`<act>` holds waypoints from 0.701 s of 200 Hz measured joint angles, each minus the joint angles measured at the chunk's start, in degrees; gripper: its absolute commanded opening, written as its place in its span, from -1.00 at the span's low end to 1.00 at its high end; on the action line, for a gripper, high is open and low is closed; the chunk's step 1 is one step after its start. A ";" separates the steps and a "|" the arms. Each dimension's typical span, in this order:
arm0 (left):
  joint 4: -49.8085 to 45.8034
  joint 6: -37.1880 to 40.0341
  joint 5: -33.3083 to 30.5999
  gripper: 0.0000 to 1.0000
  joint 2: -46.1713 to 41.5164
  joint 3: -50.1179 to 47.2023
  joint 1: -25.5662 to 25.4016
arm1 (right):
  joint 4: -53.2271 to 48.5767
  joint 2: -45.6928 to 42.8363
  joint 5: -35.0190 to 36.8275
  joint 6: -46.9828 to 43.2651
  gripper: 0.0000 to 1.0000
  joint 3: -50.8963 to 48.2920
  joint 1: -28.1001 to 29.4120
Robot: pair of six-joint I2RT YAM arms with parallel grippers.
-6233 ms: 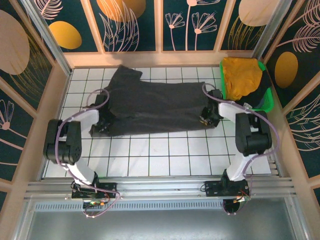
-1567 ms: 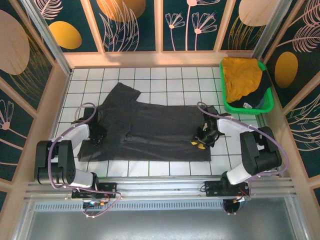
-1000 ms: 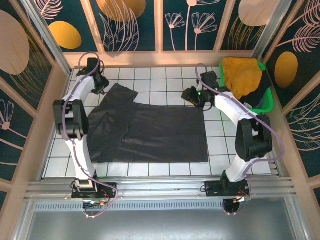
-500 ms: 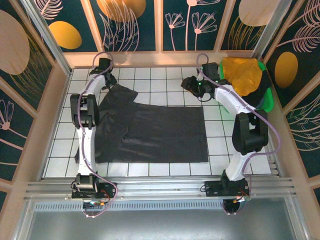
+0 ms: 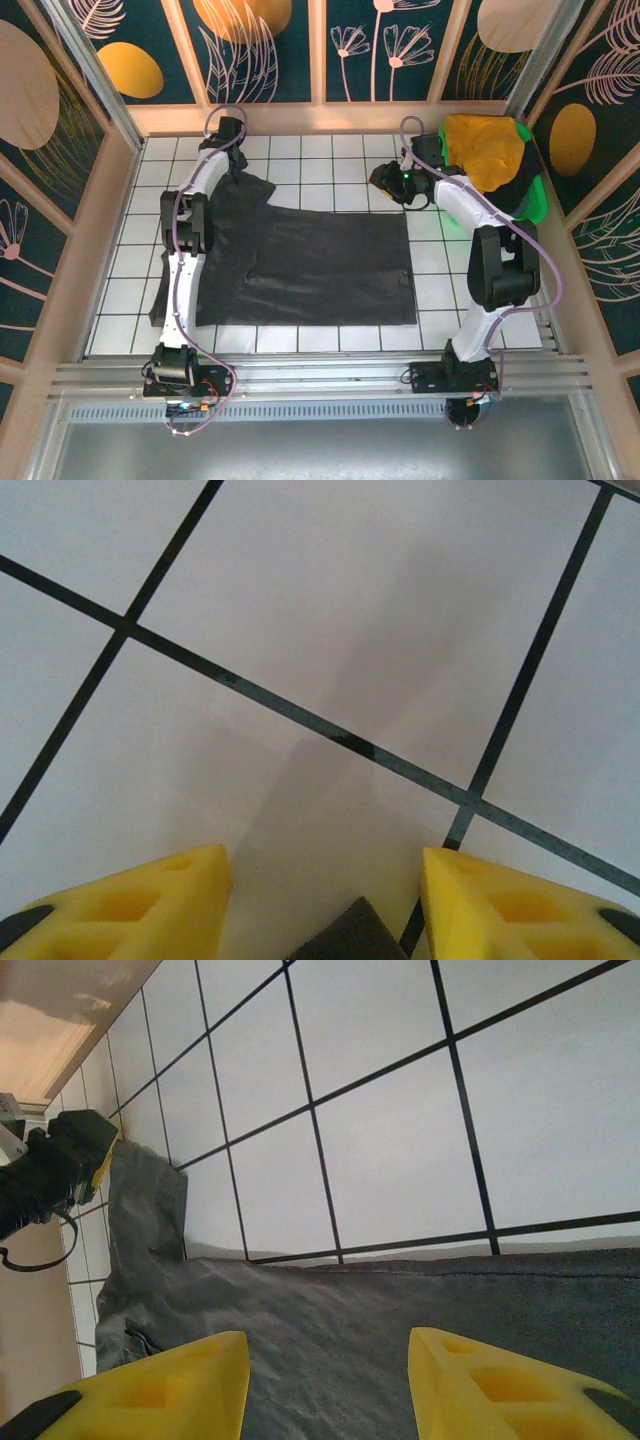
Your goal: Fold and stack the t-shirts
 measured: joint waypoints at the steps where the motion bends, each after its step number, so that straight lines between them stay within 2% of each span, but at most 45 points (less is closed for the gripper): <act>1: -0.02 0.00 0.00 -0.03 0.00 0.00 -0.04 | 0.00 0.00 0.00 0.00 -0.07 0.00 0.00; 19: -0.09 0.39 -0.46 -0.08 0.00 -0.02 -0.48 | 0.00 -0.02 0.07 0.26 -0.07 -0.11 0.00; 36: -0.07 0.24 -1.55 -0.26 0.00 -0.44 -1.16 | 0.46 -0.20 0.50 0.87 -0.07 -0.83 0.00; 72: 1.36 -0.42 -2.45 -0.99 -0.04 -1.09 -2.60 | 6.82 -3.17 1.46 3.48 -0.06 -7.61 -0.42; 105: 0.72 -0.76 -3.10 -1.00 -0.48 -1.31 -3.02 | 10.43 -5.01 4.04 5.99 -0.09 -10.71 -1.73; 140: -2.82 -1.51 -2.25 -1.00 -3.96 -5.11 -3.04 | 4.24 0.85 12.83 5.46 -0.11 -3.23 -2.89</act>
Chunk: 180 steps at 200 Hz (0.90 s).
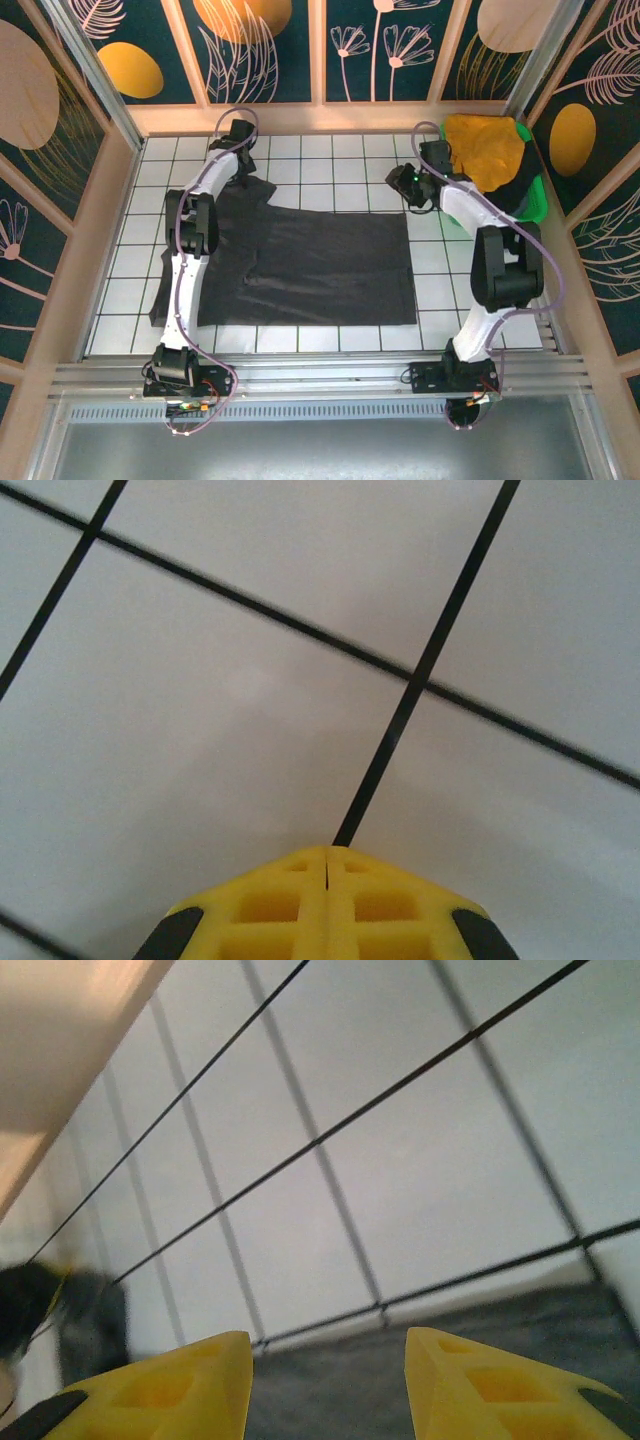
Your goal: Fold and stack the t-shirts
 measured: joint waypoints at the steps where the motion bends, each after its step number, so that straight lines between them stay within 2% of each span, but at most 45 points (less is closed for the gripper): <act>1: -0.02 -0.04 0.07 -1.00 -0.11 -0.15 0.00 | -0.15 0.22 0.22 -0.09 -0.11 0.20 0.00; 32: -0.81 -0.68 1.60 -1.00 -5.44 -5.81 -0.11 | -5.88 7.67 6.56 -1.92 -0.11 5.03 -0.37; 74: -0.46 -1.01 3.69 -1.00 -13.20 -11.47 -0.11 | -11.39 13.99 10.40 -4.63 -0.15 8.33 -0.37; 122: 0.28 -1.64 5.86 -1.00 -18.18 -16.33 -0.11 | -13.27 15.26 11.56 -5.05 -0.30 8.96 0.02; 180: 0.28 -2.21 6.88 -1.00 -22.03 -19.80 -0.11 | -13.77 16.02 12.39 -4.59 -0.33 9.11 1.16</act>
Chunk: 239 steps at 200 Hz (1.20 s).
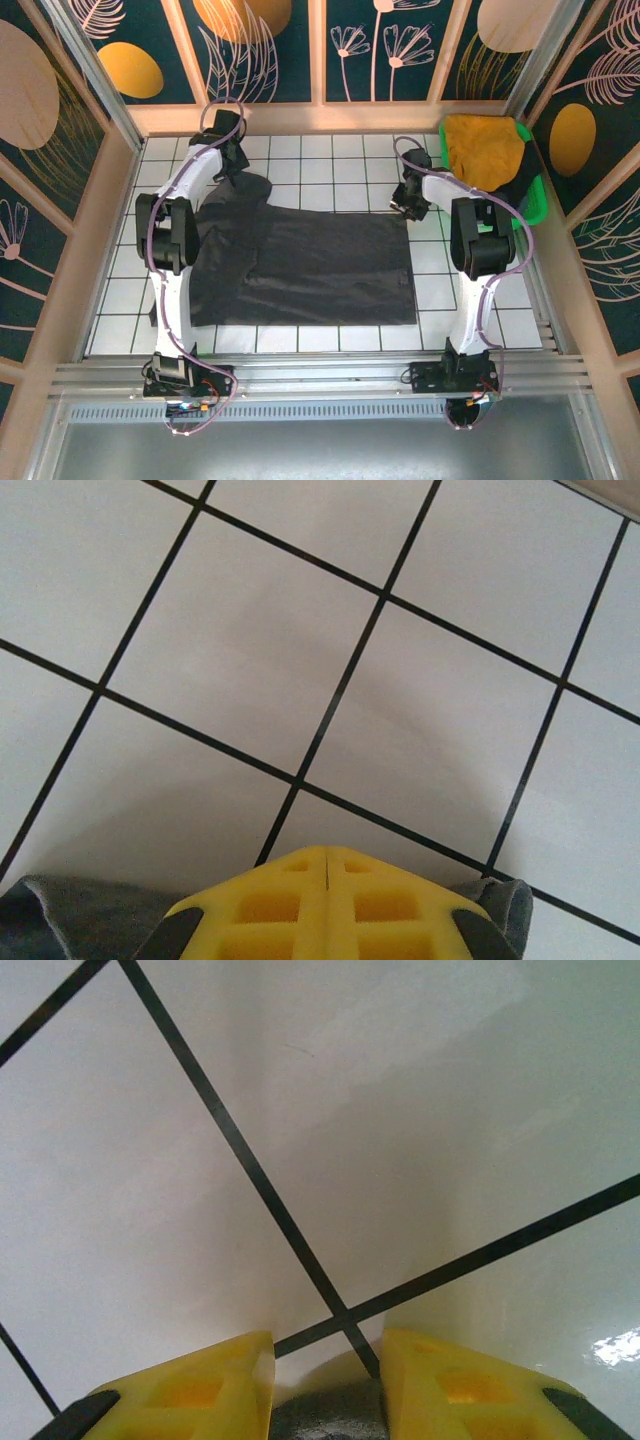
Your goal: Fold and stack the t-shirts
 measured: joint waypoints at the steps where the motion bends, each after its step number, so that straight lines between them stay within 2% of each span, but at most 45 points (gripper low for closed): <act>1: 0.00 -0.02 0.00 -1.00 -0.07 -0.02 0.00 | -0.02 0.00 0.02 0.00 -0.33 0.00 0.00; 26: 0.02 -0.39 0.26 -1.00 -2.47 -1.77 0.00 | -0.26 0.00 0.57 0.24 -0.57 -0.04 0.02; 54: 0.02 -0.90 0.46 -1.00 -5.01 -3.34 0.00 | -0.90 0.00 1.29 -0.11 -1.00 -0.07 -0.02; 98: -0.04 -1.25 1.51 -1.00 -10.75 -8.07 0.00 | -0.46 -1.01 1.25 -0.48 -1.00 -1.09 0.04; 136: -0.55 -1.81 2.82 -1.00 -19.91 -17.11 0.00 | -0.48 -5.84 0.17 -1.57 -1.00 -3.32 0.22; 193: -3.13 -6.36 5.73 -1.00 -40.79 -34.64 0.00 | 0.42 -14.03 -1.95 -2.89 -1.00 -7.06 0.96; 239: -9.29 -13.40 5.57 -1.00 -57.72 -46.27 -0.07 | 0.48 -20.74 -2.64 -3.10 -1.00 -14.91 1.55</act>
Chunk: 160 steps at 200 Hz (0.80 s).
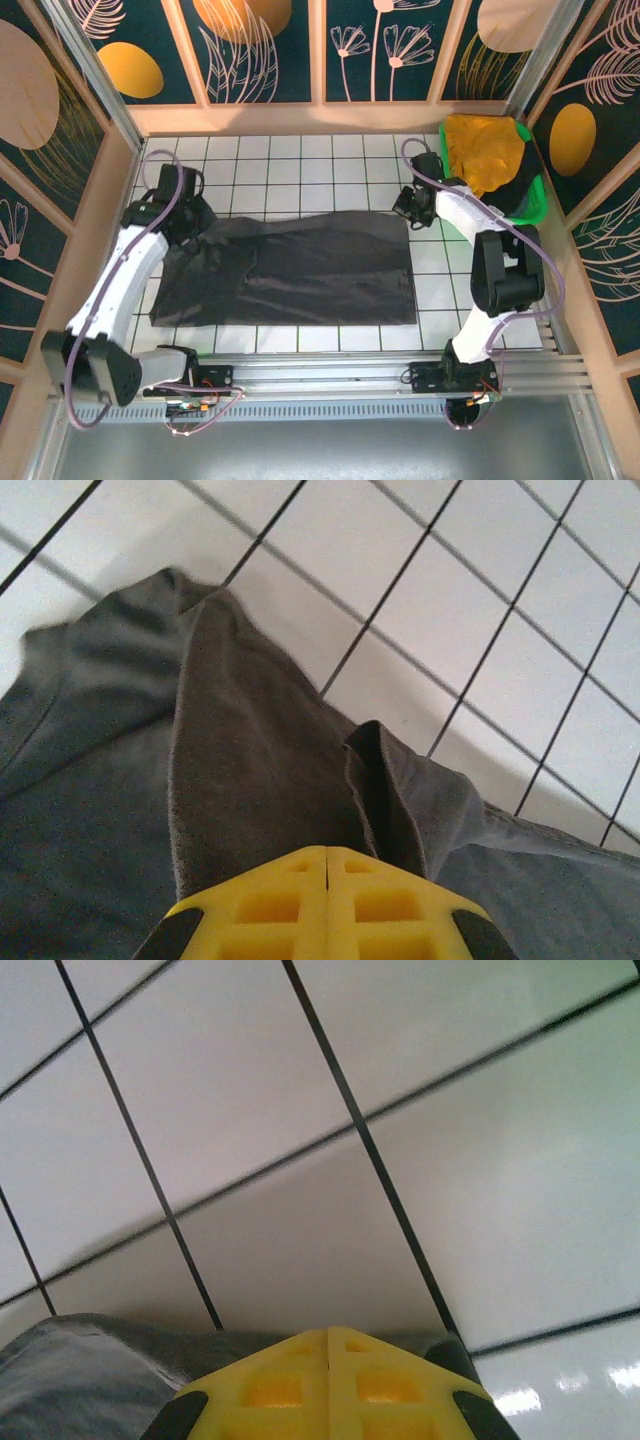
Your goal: Fold and stack the t-shirts
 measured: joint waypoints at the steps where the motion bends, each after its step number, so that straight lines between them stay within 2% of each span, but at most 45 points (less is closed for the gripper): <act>1: -0.33 -0.22 -0.04 -1.00 -0.46 -0.28 0.00 | 0.02 -0.26 -0.02 0.00 -1.00 -0.35 0.00; 39: -5.95 -9.46 -2.51 -1.00 -13.09 -8.76 -0.13 | -0.20 -6.58 -0.17 0.02 -1.00 -8.94 0.35; 73: -10.64 -18.64 -2.91 -1.00 -22.03 -17.99 -0.13 | -0.66 -7.50 -0.24 0.04 -1.00 -13.68 0.63; 117: -12.92 -25.44 -3.37 -1.00 -24.48 -21.94 -0.13 | -2.05 -8.02 -0.39 0.13 -1.00 -16.41 1.01; 160: -16.94 -28.41 -7.69 -1.00 -24.72 -17.62 -0.13 | -2.84 -9.92 0.24 0.24 -1.00 -16.41 1.01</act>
